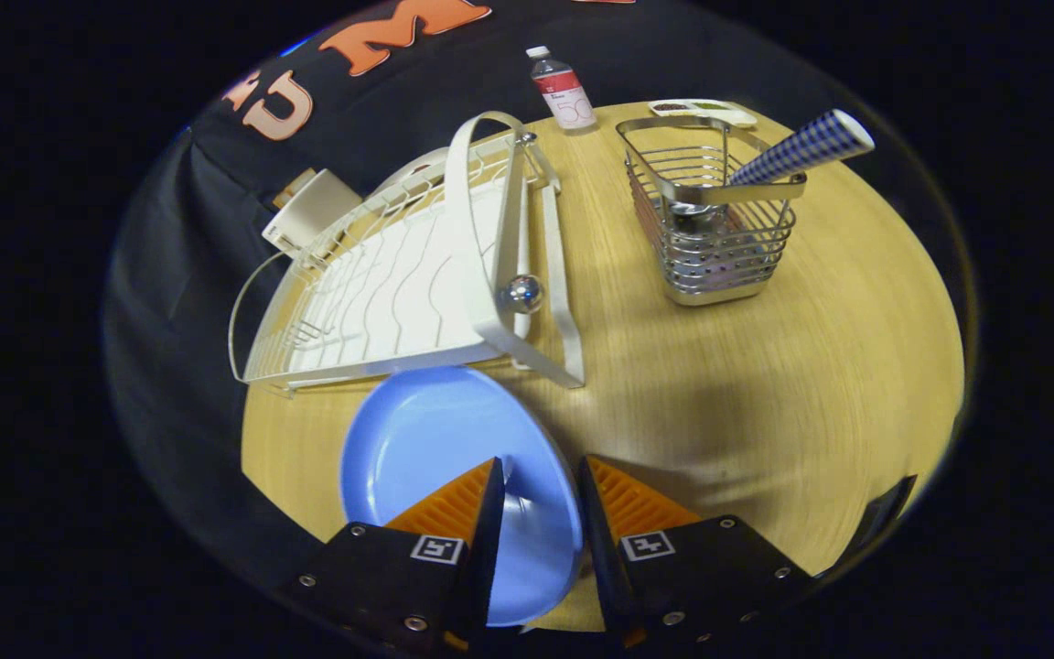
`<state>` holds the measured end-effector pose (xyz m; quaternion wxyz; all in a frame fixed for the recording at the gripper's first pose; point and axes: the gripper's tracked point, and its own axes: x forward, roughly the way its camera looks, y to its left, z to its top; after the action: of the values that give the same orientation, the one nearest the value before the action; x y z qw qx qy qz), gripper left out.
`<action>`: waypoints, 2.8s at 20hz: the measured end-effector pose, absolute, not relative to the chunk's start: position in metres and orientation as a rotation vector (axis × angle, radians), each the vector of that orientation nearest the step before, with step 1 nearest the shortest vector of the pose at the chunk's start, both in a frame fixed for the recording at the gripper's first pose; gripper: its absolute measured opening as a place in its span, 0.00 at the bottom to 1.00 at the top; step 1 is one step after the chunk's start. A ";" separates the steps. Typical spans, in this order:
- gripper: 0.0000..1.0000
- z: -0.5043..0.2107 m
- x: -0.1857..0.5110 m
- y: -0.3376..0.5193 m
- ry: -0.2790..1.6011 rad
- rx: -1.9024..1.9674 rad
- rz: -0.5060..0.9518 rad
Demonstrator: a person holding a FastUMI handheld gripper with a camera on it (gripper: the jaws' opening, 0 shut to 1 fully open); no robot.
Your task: Take the plate from the dish rack, then take the spoon from the basket and place it into the plate.
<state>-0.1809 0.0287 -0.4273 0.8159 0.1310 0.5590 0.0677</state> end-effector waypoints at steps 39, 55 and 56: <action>0.13 -0.327 -0.042 -0.082 0.595 0.159 -0.033; 0.13 -0.197 -0.080 -0.051 0.459 0.139 0.076; 0.13 -0.191 -0.084 -0.042 0.446 0.143 0.100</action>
<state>-0.0837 -0.0424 -0.1914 0.9714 0.0708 0.2210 0.0496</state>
